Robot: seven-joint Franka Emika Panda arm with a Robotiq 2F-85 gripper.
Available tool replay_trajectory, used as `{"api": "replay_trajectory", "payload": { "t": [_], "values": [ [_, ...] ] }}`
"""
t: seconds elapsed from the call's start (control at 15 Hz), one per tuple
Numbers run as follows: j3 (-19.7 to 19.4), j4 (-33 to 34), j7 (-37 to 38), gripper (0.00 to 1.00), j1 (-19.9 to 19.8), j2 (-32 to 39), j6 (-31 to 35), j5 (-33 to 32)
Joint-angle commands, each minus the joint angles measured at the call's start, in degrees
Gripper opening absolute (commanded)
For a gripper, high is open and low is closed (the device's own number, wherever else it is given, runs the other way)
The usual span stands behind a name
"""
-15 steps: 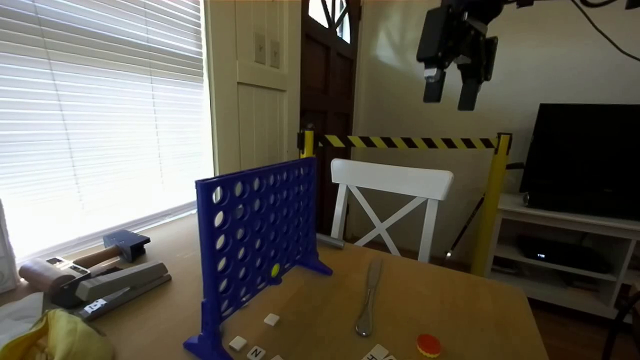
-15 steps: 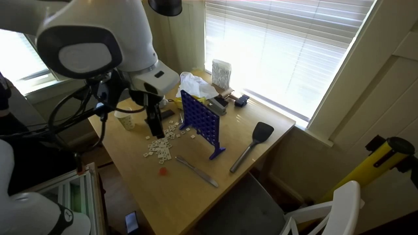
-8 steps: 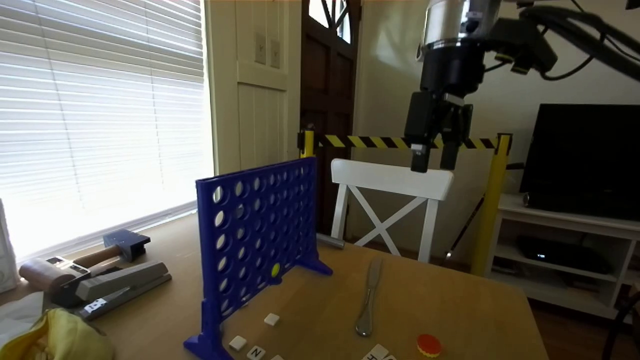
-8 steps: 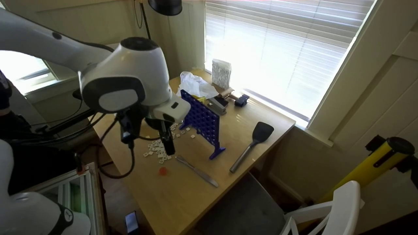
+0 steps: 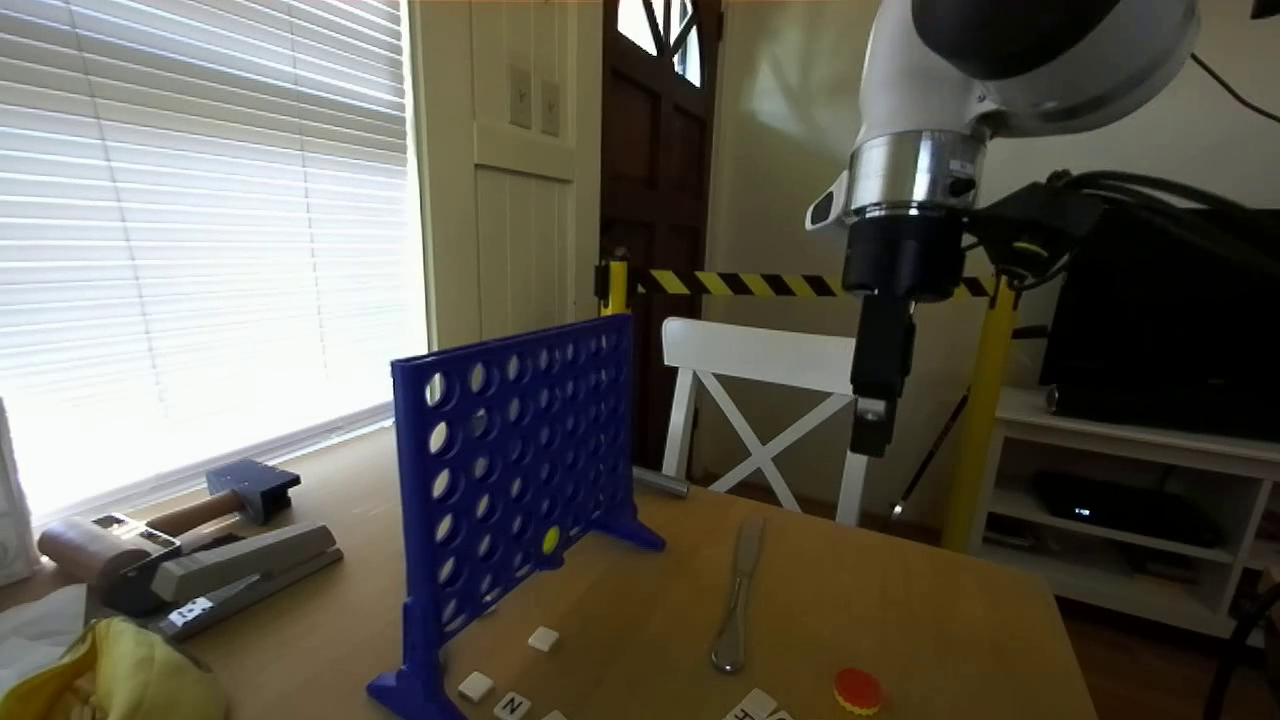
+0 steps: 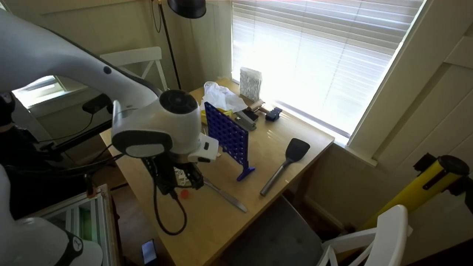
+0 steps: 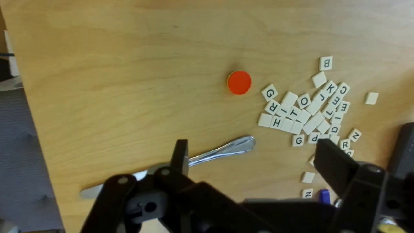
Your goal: Put the blue ring in the blue rack
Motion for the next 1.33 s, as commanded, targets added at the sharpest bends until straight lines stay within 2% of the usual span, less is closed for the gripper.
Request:
{"api": "replay_trajectory", "payload": {
  "t": [0.0,0.27,0.47,0.73,1.0,1.27],
  "values": [
    [0.89,0.08,-2.0,1.0,-1.1,0.95,-0.22,1.42],
    [0.82,0.37,-3.56,1.0,-1.32,2.38,-0.16,2.23],
    [0.62,2.2,-7.43,1.0,-1.13,6.67,-0.41,4.51],
    [1.76,3.82,-11.12,1.0,-1.77,12.12,2.62,7.91],
    [5.01,6.77,-15.96,1.0,-4.32,19.51,5.94,13.15],
    [9.48,8.45,-17.91,1.0,-8.92,25.85,8.23,14.59]
  ]
}}
